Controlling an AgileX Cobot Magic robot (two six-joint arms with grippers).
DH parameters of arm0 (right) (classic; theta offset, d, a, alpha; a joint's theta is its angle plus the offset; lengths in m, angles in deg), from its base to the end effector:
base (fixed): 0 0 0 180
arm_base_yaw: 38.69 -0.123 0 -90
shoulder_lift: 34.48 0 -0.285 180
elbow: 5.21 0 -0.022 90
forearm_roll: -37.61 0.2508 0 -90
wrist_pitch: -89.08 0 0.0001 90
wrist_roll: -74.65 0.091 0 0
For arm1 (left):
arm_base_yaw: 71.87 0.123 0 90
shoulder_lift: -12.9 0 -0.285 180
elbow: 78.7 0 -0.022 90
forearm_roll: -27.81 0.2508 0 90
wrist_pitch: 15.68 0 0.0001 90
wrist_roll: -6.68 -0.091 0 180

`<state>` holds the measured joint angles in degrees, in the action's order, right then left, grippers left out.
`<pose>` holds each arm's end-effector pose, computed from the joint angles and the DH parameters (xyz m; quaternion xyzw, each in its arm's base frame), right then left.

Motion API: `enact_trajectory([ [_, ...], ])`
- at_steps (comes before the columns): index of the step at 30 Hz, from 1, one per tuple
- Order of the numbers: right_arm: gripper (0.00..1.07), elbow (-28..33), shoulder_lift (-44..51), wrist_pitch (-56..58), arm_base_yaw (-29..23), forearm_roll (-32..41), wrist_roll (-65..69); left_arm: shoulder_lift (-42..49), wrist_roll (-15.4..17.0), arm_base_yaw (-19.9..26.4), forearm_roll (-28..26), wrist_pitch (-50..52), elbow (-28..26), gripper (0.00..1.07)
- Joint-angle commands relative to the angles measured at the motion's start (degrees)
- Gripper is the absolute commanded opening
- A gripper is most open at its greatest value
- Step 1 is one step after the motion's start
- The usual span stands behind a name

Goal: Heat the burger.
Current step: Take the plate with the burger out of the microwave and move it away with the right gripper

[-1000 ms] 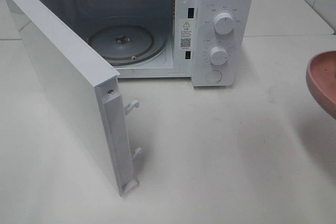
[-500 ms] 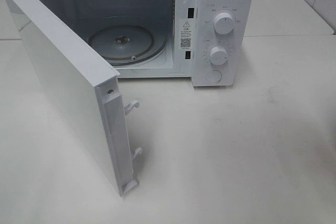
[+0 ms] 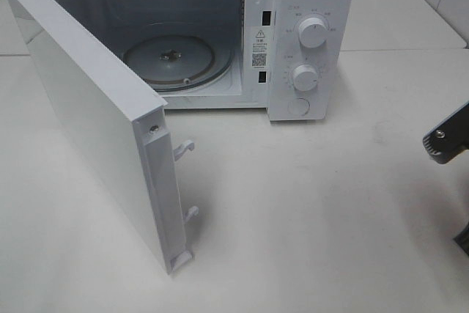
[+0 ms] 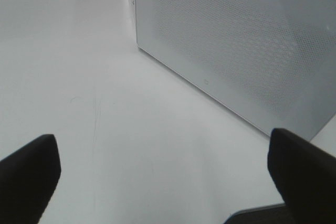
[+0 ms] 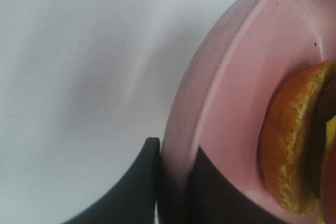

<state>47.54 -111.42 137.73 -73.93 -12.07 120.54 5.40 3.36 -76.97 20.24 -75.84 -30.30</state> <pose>0.1612 0.0501 0.1850 -0.1875 0.9288 -0.2340 0.2177 -0.0068 -0.0098 0.2795 0.0646 0.8440 -0.0742 0.5272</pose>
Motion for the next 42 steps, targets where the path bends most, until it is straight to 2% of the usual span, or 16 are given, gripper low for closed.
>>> enact_trajectory([
  [1, 0.01, -1.3, -4.1, 1.5, 0.2, -4.7, 5.0, 1.1, 0.3, 0.1, -0.1, 0.8, 0.2, 1.0],
  [11, 0.01, -1.7, -15.4, 0.7, 0.2, -9.1, 19.2, 1.1, 0.3, 0.1, -0.1, 0.8, 0.2, 1.0],
  [31, 0.06, -1.7, -27.3, -2.2, 0.4, -18.3, 38.6, 1.1, 0.3, 0.1, -0.1, 0.8, 0.2, 1.0],
  [37, 0.15, -1.7, -30.1, -3.3, 0.4, -19.5, 41.8, 1.1, 0.3, 0.1, 0.0, 0.8, 0.2, 1.0],
  [38, 0.2, -1.7, -30.1, -4.1, 0.4, -19.8, 41.7, 1.1, 0.3, 0.1, 0.0, 0.8, 0.2, 1.0],
  [39, 0.2, -1.7, -30.1, -4.1, 0.4, -19.8, 41.7, 1.1, 0.3, 0.1, 0.0, 0.8, 0.2, 1.0],
  [40, 0.26, -1.7, -30.1, -4.6, 0.4, -20.3, 41.7, 1.1, 0.3, 0.1, 0.0, 0.8, 0.2, 1.0],
  [42, 0.29, -1.7, -30.1, -4.6, 0.4, -20.3, 41.7, 1.1, 0.3, 0.1, 0.0, 0.8, 0.2, 1.0],
])
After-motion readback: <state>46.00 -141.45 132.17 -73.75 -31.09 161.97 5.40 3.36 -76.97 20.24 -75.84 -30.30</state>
